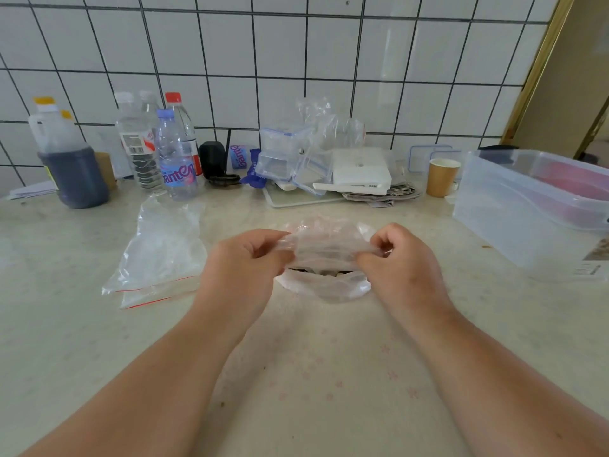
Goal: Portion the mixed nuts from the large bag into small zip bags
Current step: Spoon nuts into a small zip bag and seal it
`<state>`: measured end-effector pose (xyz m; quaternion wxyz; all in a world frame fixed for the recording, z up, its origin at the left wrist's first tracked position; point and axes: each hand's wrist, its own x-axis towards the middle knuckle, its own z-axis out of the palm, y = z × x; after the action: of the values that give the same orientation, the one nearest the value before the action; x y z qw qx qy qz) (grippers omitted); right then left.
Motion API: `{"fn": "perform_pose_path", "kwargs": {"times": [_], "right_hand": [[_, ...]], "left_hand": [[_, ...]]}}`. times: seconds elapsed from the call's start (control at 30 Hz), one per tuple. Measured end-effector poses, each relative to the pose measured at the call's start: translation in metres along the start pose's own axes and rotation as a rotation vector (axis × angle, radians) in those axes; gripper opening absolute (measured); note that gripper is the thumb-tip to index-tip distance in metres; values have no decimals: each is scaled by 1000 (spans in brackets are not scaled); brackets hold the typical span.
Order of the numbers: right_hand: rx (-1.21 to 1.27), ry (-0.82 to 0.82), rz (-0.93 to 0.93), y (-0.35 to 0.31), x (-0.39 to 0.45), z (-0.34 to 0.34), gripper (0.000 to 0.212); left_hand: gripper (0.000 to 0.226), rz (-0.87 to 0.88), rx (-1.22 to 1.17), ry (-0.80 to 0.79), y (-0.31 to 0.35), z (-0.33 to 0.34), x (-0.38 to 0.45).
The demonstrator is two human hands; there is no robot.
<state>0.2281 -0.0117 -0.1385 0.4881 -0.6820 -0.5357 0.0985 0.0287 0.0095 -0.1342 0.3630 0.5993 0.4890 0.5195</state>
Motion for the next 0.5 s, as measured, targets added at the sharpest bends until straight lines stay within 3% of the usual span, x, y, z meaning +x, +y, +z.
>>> {"fn": "perform_pose_path", "kwargs": {"times": [0.1, 0.17, 0.3, 0.4, 0.5], "right_hand": [[18, 4, 20, 0, 2, -2, 19], [22, -11, 61, 1, 4, -2, 16], [315, -169, 190, -2, 9, -10, 13], [683, -422, 356, -6, 9, -13, 9], [1048, -692, 478, -4, 10, -17, 9]], "left_hand": [[31, -273, -535, -214, 0, -4, 4], [13, -382, -714, -326, -1, -8, 5], [2, -545, -875, -320, 1, -10, 7], [6, -583, -932, -298, 4, -11, 8], [26, -556, -929, -330, 2, -14, 9]]}}
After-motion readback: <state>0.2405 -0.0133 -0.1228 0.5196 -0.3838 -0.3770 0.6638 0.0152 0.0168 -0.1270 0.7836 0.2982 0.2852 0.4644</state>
